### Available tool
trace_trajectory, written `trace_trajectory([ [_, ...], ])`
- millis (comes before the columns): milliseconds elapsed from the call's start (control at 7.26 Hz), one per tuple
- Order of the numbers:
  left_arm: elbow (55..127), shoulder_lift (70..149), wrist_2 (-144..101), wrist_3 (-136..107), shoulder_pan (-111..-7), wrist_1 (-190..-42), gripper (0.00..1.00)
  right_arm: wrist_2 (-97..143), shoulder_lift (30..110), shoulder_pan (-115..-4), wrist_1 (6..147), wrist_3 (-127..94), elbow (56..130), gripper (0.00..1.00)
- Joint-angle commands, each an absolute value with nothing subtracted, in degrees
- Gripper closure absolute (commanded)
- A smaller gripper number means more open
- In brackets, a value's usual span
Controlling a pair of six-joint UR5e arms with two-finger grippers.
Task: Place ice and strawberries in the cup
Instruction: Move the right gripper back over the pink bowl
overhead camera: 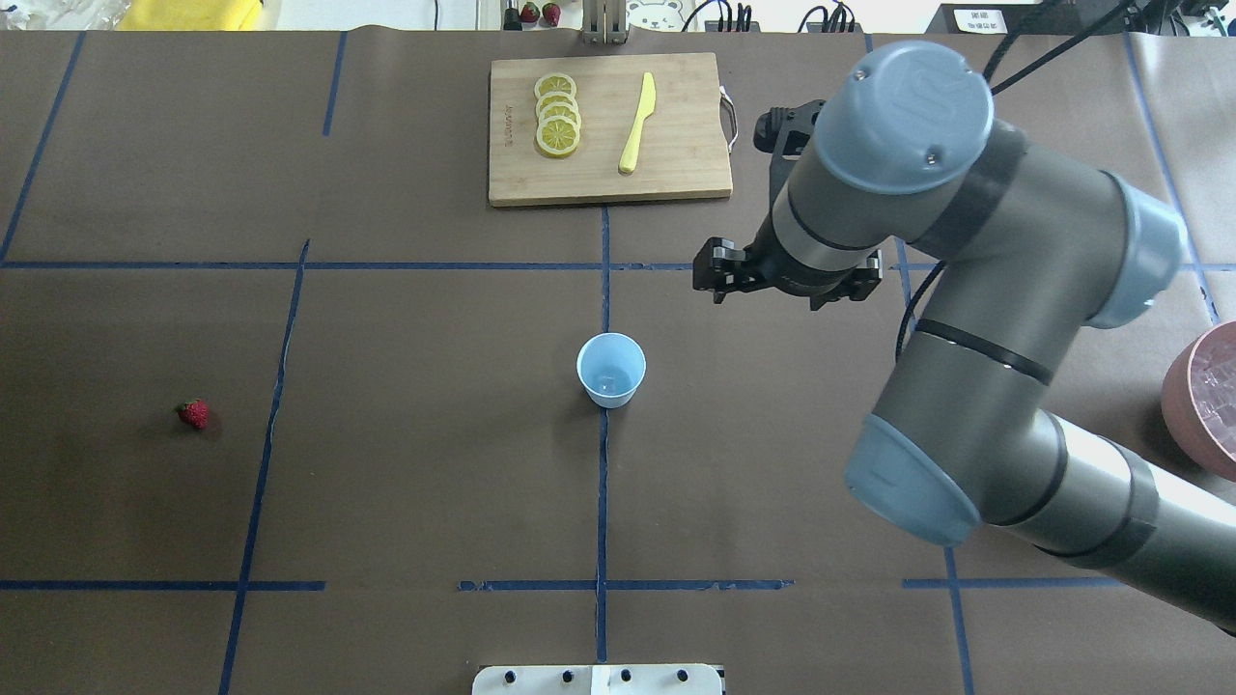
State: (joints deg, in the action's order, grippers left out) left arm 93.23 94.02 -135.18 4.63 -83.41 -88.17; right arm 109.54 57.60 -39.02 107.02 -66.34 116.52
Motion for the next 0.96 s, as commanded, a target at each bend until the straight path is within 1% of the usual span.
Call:
trace_trajectory([
  [0, 93.69, 94.04, -135.18, 4.22, -83.41, -88.24, 0.00, 109.69, 70.34, -41.82, 108.11, -58.25, 126.52, 0.00],
  [138, 93.78, 94.04, -135.18, 4.13, -83.41, -88.24, 0.00, 109.95, 75.36, -44.19, 107.84, -53.75, 128.56, 0.00],
  [275, 93.87, 94.04, -135.18, 4.13, -83.41, -88.24, 0.00, 111.26, 79.15, -46.04, 107.23, -49.09, 129.02, 0.00],
  [413, 94.04, 94.04, -135.18, 3.78, -83.41, -88.24, 0.00, 112.23, 85.45, -48.58, 102.53, -46.26, 130.07, 0.00],
  [551, 94.39, 94.04, -135.18, 3.78, -83.41, -88.24, 0.00, 116.06, 93.70, -52.43, 93.61, -42.84, 129.90, 0.00],
  [689, 94.57, 94.04, -135.26, 3.08, -83.41, -88.24, 0.00, 118.80, 100.13, -56.12, 87.25, -40.45, 129.73, 0.01],
  [826, 94.83, 94.04, -135.44, 2.90, -83.41, -88.24, 0.00, 118.91, 104.11, -58.34, 85.19, -37.56, 128.94, 0.01],
])
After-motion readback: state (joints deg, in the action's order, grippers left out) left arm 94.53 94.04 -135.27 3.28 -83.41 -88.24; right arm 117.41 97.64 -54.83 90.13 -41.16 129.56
